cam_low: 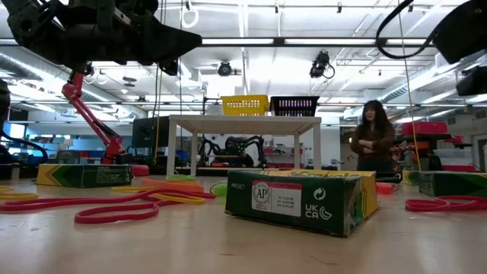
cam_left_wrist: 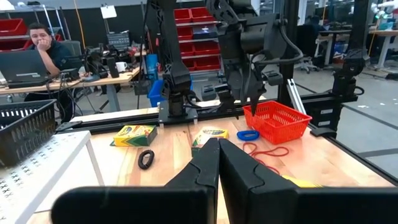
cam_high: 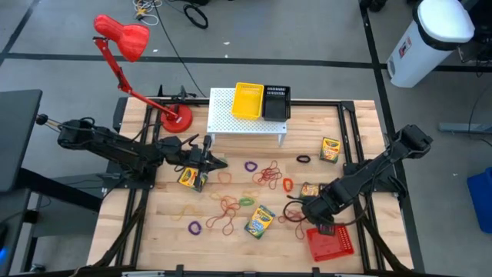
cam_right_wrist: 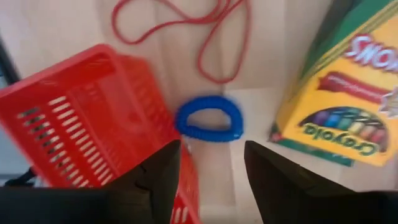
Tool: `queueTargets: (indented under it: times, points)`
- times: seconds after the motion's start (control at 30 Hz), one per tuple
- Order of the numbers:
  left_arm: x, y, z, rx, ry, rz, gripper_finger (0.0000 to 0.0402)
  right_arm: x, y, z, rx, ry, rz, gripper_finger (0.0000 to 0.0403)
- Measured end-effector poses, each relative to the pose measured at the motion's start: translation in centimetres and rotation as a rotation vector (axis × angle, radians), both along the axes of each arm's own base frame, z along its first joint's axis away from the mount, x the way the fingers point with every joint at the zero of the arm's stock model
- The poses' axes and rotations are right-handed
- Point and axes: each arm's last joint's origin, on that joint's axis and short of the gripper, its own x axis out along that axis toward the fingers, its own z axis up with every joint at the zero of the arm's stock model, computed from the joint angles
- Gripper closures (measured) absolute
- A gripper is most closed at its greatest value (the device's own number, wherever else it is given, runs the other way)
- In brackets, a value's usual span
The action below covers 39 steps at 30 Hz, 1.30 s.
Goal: Pick & Place Office Desk Supplies
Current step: Put the red bin on the shelf
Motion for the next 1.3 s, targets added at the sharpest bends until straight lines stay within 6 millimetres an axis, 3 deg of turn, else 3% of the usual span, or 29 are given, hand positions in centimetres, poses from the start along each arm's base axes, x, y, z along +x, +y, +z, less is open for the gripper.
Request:
queueTargets:
  times: [0.3, 0.87, 1.03, 1.3]
  points:
    - [0.0, 0.0, 0.0, 0.000, 0.000, 0.000, 0.0389, 0.6, 0.7, 0.4, 0.113, -0.035, 0.009, 0.0214]
    - [0.0, 0.0, -0.1, -0.018, 0.007, -0.001, 0.0389, 0.0, 0.5, -2.5, 0.194, -0.031, 0.014, 0.0220]
    - [0.0, 0.0, 0.0, -0.018, 0.007, -0.001, 0.0388, -0.3, 0.4, -3.2, 0.221, -0.021, 0.020, 0.0266]
    - [0.0, 0.0, 0.0, -0.017, 0.006, 0.000, 0.0388, -0.1, 0.5, -3.3, 0.239, -0.036, 0.000, 0.0380]
